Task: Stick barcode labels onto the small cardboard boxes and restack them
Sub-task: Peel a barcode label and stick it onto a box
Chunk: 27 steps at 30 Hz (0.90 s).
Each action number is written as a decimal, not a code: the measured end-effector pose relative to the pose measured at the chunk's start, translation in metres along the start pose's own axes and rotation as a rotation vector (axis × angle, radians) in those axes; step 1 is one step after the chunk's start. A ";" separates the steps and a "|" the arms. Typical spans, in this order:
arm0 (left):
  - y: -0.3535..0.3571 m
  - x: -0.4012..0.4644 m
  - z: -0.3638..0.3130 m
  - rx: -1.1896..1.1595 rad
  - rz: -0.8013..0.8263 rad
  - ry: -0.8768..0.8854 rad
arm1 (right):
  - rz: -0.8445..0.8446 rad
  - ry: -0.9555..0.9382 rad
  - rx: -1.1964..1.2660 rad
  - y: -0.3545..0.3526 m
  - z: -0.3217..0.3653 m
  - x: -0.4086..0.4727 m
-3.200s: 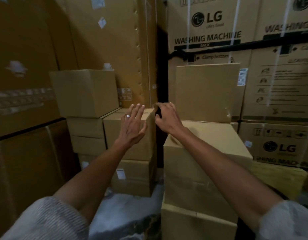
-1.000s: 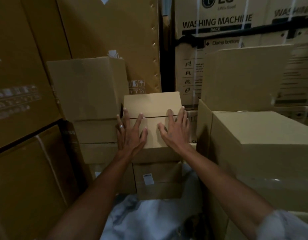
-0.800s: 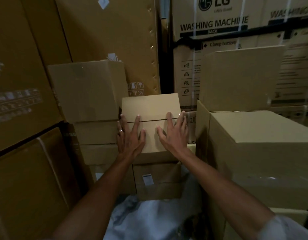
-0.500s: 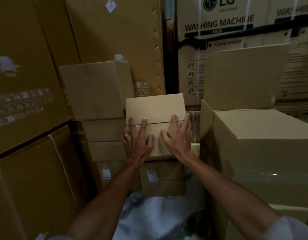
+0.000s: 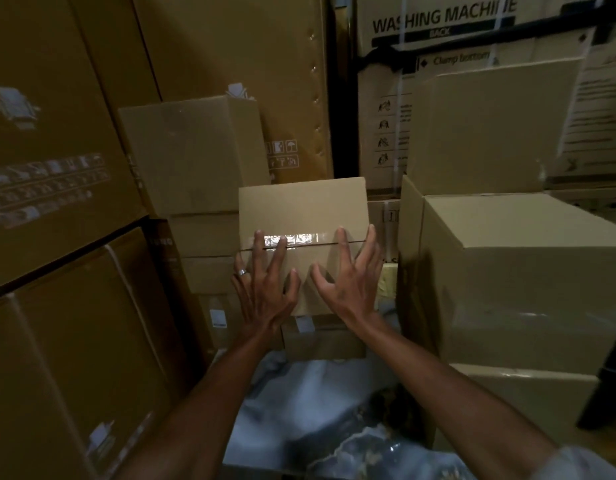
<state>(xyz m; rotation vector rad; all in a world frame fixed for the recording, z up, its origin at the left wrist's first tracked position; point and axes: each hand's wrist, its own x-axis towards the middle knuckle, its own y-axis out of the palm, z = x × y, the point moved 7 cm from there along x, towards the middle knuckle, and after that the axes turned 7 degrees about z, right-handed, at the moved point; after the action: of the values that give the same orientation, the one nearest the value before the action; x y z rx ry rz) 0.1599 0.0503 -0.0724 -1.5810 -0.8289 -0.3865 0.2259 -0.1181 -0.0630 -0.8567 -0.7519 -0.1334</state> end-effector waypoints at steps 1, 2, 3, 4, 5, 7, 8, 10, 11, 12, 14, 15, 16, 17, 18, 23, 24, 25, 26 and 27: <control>-0.001 -0.005 0.001 0.006 0.003 0.000 | 0.002 0.005 0.005 0.000 0.001 -0.006; -0.003 -0.009 0.002 0.011 0.014 -0.006 | 0.005 0.010 0.010 -0.001 0.001 -0.012; -0.004 -0.014 0.003 0.014 0.025 -0.015 | 0.003 0.015 0.016 -0.002 0.001 -0.019; -0.005 -0.019 0.004 0.015 0.030 -0.019 | -0.001 0.017 0.026 -0.004 0.001 -0.025; -0.008 -0.025 0.002 0.019 0.024 -0.010 | -0.003 0.019 0.038 -0.006 0.001 -0.031; -0.015 -0.038 -0.003 0.036 0.003 0.018 | -0.003 0.025 0.056 -0.010 0.001 -0.044; -0.018 -0.044 -0.004 0.040 0.002 0.017 | -0.005 0.031 0.063 -0.012 0.001 -0.050; -0.022 -0.057 -0.006 0.041 0.020 -0.005 | -0.018 0.051 0.086 -0.016 0.001 -0.061; -0.022 -0.065 -0.006 0.037 0.036 -0.020 | -0.024 0.060 0.094 -0.018 0.001 -0.068; -0.022 -0.073 -0.007 0.031 0.051 -0.036 | -0.029 0.064 0.097 -0.019 0.001 -0.074; -0.024 -0.088 -0.008 0.027 0.069 -0.083 | -0.026 0.065 0.098 -0.020 0.000 -0.088; -0.025 -0.095 -0.008 0.029 0.081 -0.113 | -0.012 0.066 0.100 -0.019 -0.002 -0.094; -0.025 -0.102 -0.007 0.029 0.099 -0.141 | 0.006 0.069 0.105 -0.018 -0.003 -0.101; -0.023 -0.109 -0.006 0.034 0.123 -0.165 | 0.026 0.076 0.110 -0.017 -0.005 -0.107; -0.021 -0.116 -0.005 0.042 0.143 -0.186 | 0.052 0.085 0.111 -0.015 -0.008 -0.113; -0.011 -0.149 -0.004 -0.004 0.195 -0.245 | 0.220 0.120 0.077 -0.005 -0.014 -0.136; -0.007 -0.154 -0.003 -0.036 0.234 -0.268 | 0.256 0.143 0.089 -0.003 -0.016 -0.138; -0.004 -0.156 -0.003 -0.064 0.270 -0.287 | 0.291 0.175 0.108 0.000 -0.019 -0.139; -0.001 -0.158 -0.002 -0.095 0.302 -0.299 | 0.325 0.209 0.124 0.003 -0.023 -0.138; 0.002 -0.158 -0.002 -0.131 0.328 -0.311 | 0.362 0.242 0.129 0.006 -0.027 -0.137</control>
<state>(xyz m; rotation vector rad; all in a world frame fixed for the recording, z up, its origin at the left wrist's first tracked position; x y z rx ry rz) 0.0528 0.0032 -0.1791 -1.8927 -0.7696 0.0453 0.1416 -0.1590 -0.1675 -0.8232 -0.3672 0.1307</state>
